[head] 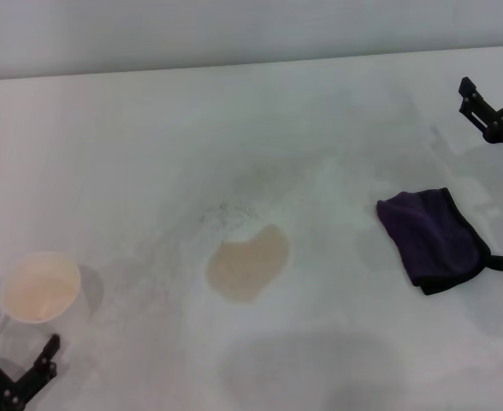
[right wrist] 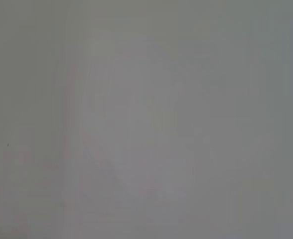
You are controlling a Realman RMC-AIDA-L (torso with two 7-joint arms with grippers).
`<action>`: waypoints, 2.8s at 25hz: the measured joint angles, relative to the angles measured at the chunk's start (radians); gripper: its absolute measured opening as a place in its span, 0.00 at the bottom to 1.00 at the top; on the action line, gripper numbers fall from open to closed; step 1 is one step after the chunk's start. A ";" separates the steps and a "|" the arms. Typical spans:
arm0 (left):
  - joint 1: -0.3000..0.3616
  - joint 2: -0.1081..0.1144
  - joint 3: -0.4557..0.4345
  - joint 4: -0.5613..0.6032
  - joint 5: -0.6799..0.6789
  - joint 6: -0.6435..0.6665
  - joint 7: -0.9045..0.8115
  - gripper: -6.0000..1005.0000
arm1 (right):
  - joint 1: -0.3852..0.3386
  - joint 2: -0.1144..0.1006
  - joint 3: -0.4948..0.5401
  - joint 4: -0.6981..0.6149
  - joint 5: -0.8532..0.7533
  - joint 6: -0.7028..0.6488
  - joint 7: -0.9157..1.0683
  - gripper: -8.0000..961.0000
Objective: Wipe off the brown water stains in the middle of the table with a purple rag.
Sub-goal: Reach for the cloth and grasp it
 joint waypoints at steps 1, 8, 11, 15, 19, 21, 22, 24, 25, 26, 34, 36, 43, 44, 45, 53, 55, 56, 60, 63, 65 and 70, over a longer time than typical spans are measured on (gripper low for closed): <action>0.004 0.000 0.000 -0.001 -0.013 0.000 0.003 0.88 | -0.001 0.000 0.000 0.000 0.000 0.002 0.000 0.88; 0.021 0.002 -0.002 -0.034 -0.158 0.003 0.016 0.88 | -0.013 -0.005 -0.038 -0.013 -0.004 0.017 0.155 0.88; 0.023 0.002 -0.001 -0.069 -0.272 0.009 0.020 0.88 | -0.027 -0.009 -0.091 -0.086 -0.027 0.016 0.327 0.88; 0.022 0.005 -0.001 -0.080 -0.358 0.017 0.020 0.88 | -0.051 -0.014 -0.209 -0.215 -0.045 -0.002 0.571 0.88; 0.015 0.007 -0.005 -0.080 -0.431 0.058 0.020 0.88 | -0.066 -0.046 -0.323 -0.376 -0.140 -0.070 0.914 0.88; 0.013 0.007 -0.006 -0.080 -0.454 0.084 0.017 0.88 | -0.065 -0.061 -0.334 -0.443 -0.232 -0.083 1.068 0.88; 0.011 0.007 -0.007 -0.081 -0.460 0.099 0.016 0.88 | -0.063 -0.068 -0.334 -0.483 -0.292 -0.084 1.148 0.88; 0.006 0.007 -0.009 -0.081 -0.462 0.128 0.016 0.88 | -0.059 -0.078 -0.335 -0.560 -0.409 -0.083 1.300 0.88; 0.003 0.006 -0.010 -0.081 -0.463 0.137 0.015 0.88 | -0.056 -0.082 -0.335 -0.609 -0.475 -0.082 1.379 0.88; 0.003 0.006 -0.010 -0.081 -0.463 0.137 0.015 0.88 | -0.056 -0.082 -0.335 -0.666 -0.546 -0.080 1.464 0.88; -0.018 0.008 -0.011 -0.080 -0.491 0.166 0.014 0.88 | -0.047 -0.013 -0.449 -1.245 -1.288 0.028 2.096 0.87; -0.021 0.008 -0.011 -0.080 -0.491 0.163 0.014 0.88 | -0.035 -0.009 -0.513 -1.348 -1.411 0.091 2.193 0.87; -0.031 0.008 -0.011 -0.085 -0.502 0.157 0.018 0.88 | 0.019 -0.004 -0.691 -1.448 -1.567 0.262 2.358 0.87; -0.032 0.008 -0.011 -0.083 -0.502 0.157 0.018 0.88 | 0.022 -0.004 -0.713 -1.453 -1.580 0.273 2.373 0.87; -0.035 0.008 -0.011 -0.082 -0.504 0.157 0.018 0.88 | 0.022 -0.004 -0.731 -1.456 -1.590 0.280 2.382 0.86; -0.071 0.010 -0.011 -0.083 -0.516 0.155 0.041 0.88 | 0.033 -0.003 -0.819 -1.416 -1.668 0.296 2.428 0.86; -0.080 0.010 -0.011 -0.086 -0.516 0.154 0.052 0.88 | 0.034 -0.003 -0.831 -1.388 -1.670 0.290 2.429 0.86; -0.084 0.010 -0.011 -0.086 -0.517 0.154 0.055 0.88 | 0.035 -0.003 -0.841 -1.374 -1.671 0.283 2.432 0.86; -0.092 0.009 -0.011 -0.087 -0.518 0.148 0.057 0.88 | 0.043 -0.002 -0.893 -1.322 -1.676 0.253 2.455 0.85; -0.094 0.008 -0.011 -0.087 -0.523 0.145 0.058 0.88 | 0.050 -0.002 -0.913 -1.312 -1.677 0.240 2.466 0.84; -0.094 0.007 -0.011 -0.087 -0.533 0.145 0.058 0.88 | 0.053 -0.001 -0.918 -1.311 -1.677 0.237 2.467 0.84; -0.094 0.006 -0.011 -0.089 -0.540 0.144 0.058 0.88 | 0.059 -0.002 -0.921 -1.304 -1.678 0.236 2.469 0.82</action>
